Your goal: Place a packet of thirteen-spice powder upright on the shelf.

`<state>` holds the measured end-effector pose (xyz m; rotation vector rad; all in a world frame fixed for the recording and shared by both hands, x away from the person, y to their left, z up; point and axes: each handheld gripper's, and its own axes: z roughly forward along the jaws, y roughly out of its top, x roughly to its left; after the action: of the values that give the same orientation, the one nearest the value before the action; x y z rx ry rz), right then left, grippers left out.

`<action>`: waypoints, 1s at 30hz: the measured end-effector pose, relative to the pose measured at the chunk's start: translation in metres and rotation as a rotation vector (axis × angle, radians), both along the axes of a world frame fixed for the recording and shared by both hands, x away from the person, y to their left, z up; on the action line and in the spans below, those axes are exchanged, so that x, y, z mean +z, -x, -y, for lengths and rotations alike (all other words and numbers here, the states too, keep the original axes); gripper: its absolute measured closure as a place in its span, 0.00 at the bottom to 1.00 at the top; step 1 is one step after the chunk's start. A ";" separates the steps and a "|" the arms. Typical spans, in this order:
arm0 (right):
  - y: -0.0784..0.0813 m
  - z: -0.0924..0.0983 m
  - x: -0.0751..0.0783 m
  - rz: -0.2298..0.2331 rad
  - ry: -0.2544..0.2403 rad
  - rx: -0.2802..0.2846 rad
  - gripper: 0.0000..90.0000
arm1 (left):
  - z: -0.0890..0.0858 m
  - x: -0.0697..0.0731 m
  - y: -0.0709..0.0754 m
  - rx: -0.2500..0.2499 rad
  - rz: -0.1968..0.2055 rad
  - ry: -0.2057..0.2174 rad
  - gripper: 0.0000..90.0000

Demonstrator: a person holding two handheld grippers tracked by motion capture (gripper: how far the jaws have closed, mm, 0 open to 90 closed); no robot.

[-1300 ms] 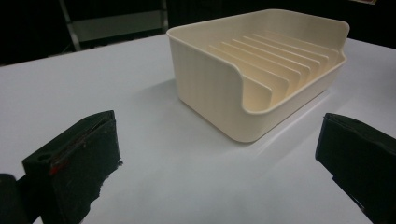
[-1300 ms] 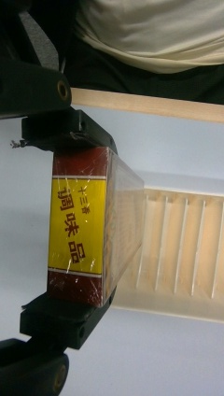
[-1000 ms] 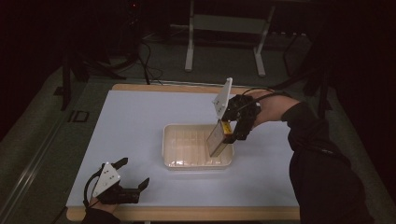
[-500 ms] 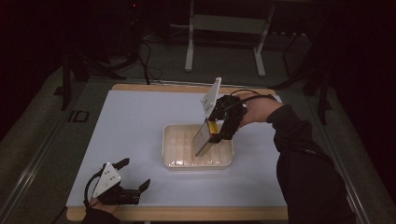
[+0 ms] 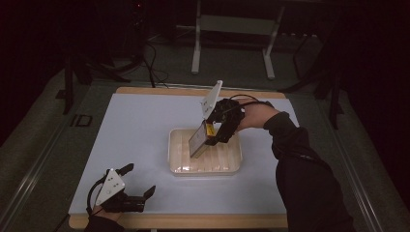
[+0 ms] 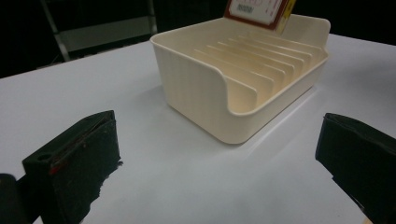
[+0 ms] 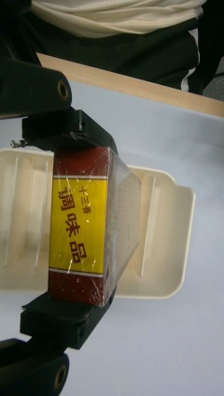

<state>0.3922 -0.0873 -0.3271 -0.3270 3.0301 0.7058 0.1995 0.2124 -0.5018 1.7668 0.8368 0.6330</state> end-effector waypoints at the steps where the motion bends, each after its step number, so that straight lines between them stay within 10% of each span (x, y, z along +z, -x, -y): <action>1: -0.001 0.000 -0.002 -0.002 0.000 -0.001 0.36 | 0.000 0.000 0.000 0.000 0.001 0.003 0.00; 30: -0.025 -0.015 -0.051 -0.049 0.067 -0.073 0.36 | 0.000 0.001 0.001 -0.001 0.008 0.002 0.00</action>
<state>0.4172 -0.0721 -0.3782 -0.2019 3.0984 0.6180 0.1987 0.2126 -0.5009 1.7618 0.8309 0.6379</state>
